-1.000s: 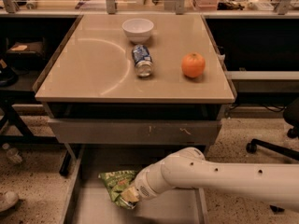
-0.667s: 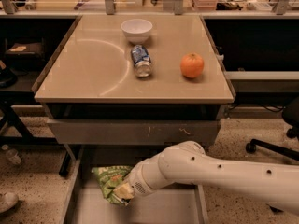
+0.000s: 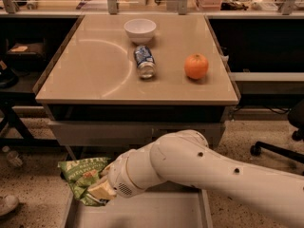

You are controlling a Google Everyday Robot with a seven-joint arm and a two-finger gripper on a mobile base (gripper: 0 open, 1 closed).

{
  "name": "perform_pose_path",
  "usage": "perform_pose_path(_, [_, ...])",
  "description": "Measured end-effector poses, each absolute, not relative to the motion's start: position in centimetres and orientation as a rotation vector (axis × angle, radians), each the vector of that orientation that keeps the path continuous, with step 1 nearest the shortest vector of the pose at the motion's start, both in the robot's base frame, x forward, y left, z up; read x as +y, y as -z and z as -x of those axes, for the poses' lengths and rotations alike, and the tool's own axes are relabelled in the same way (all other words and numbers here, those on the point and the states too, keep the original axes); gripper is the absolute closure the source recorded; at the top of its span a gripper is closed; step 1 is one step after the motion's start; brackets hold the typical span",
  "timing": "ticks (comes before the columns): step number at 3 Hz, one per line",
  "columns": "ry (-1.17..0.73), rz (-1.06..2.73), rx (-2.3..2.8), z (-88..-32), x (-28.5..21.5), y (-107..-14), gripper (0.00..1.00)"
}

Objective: Pick green jalapeno chip bag from middle drawer and place on counter

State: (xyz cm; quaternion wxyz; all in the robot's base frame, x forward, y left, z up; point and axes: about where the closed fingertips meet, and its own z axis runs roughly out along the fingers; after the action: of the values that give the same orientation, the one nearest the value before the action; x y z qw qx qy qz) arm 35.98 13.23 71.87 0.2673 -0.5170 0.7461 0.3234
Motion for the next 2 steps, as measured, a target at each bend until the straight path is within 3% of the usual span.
perform_pose_path(2, [-0.833, 1.419, 1.961, -36.6, 14.0, -75.1, 1.00])
